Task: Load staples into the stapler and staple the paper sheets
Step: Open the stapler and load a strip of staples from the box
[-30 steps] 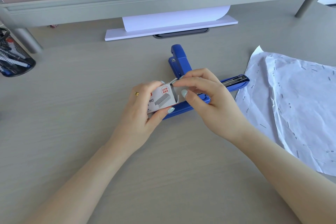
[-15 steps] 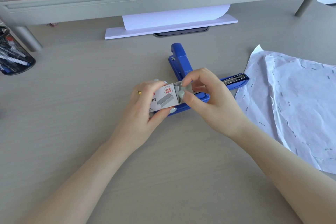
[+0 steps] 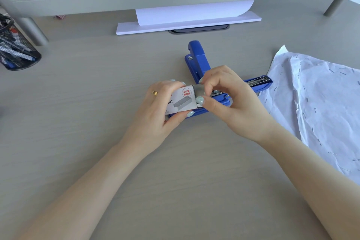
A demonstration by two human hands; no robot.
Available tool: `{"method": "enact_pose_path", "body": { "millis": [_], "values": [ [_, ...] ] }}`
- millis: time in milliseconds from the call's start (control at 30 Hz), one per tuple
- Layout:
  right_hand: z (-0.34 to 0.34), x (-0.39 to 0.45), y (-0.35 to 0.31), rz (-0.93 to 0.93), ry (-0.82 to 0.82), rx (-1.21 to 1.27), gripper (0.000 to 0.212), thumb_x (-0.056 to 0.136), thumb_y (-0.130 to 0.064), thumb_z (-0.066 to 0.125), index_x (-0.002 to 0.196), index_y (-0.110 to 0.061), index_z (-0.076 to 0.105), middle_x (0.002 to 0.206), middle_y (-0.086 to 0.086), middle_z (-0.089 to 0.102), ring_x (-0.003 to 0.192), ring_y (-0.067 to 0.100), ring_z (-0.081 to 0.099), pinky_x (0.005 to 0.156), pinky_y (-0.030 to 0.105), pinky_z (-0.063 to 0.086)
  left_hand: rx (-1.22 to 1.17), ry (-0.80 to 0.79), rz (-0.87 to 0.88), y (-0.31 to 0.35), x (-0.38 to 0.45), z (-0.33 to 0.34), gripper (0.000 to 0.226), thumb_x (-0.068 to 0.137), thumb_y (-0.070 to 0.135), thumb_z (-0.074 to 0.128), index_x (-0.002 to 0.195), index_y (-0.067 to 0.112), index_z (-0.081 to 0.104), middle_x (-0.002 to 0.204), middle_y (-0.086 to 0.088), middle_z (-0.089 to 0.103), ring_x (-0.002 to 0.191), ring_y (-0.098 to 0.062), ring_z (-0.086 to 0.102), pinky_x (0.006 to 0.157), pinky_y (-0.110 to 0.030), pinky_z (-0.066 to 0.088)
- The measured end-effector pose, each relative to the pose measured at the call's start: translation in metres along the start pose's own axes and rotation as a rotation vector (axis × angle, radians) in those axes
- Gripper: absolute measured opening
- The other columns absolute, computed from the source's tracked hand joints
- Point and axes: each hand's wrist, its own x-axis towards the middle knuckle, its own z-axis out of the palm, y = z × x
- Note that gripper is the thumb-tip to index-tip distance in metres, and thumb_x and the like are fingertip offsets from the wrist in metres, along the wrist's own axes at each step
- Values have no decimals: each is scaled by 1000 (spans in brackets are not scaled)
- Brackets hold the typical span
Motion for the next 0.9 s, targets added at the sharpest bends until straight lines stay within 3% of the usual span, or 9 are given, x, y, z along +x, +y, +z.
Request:
{"method": "enact_pose_path", "body": {
  "millis": [100,200,333,433,500,600,700,767,900],
  "values": [
    [-1,2,1,16,67,41,10,81,-15,61,73,-15,55,87,-12,54,96,11,55,87,25,45,-24,29,-20,0,0,-1,42,80,36,53,118,27,38,112,16,41,107,-1,36,84,1,28],
    [-3,3,3,131,206,200,13,79,-19,64,71,-24,55,81,-16,58,90,4,58,88,27,46,-51,106,-102,-2,1,-2,40,80,32,58,116,28,41,106,21,41,100,10,36,78,1,31],
    [-1,2,1,110,217,112,12,79,-24,63,80,-34,58,93,-15,59,97,8,58,92,34,47,-33,96,-76,0,1,-2,40,80,30,58,117,22,43,110,12,44,99,1,38,80,2,30],
    [4,1,-2,27,171,-45,18,83,-9,62,84,-27,60,100,-14,53,104,-2,52,89,15,41,-15,70,-39,2,2,-2,41,79,33,54,116,23,42,113,9,44,104,-1,36,82,3,28],
    [3,0,-3,17,159,-95,13,83,-5,62,80,-18,62,94,-10,54,93,-3,52,80,9,38,-4,101,-58,2,2,-1,40,81,29,58,117,20,44,111,10,44,103,-1,35,82,3,28],
    [-1,-1,-4,39,-29,-216,11,80,-11,66,73,-18,62,80,-13,54,71,2,48,66,7,35,19,194,-186,-1,4,-2,40,83,20,64,118,13,47,109,10,43,101,-3,35,77,0,31],
    [-2,-5,-2,130,-376,-323,12,74,-29,74,82,-30,65,84,-19,55,74,4,50,67,11,38,84,243,-329,-11,7,-4,36,85,24,61,115,12,47,108,6,45,103,-12,38,67,-14,30],
    [0,-8,2,186,-527,-332,22,71,-35,75,91,-34,67,93,-20,54,81,4,51,75,17,44,125,240,-421,-21,7,-5,33,86,26,59,114,13,48,113,0,48,105,-16,39,72,-20,30],
    [3,-9,4,223,-554,-263,15,75,-29,74,90,-30,71,97,-15,55,86,7,54,83,34,48,242,163,-469,-33,7,-7,30,87,29,57,112,13,50,114,-4,52,108,-21,37,72,-18,23]
  ]
}}
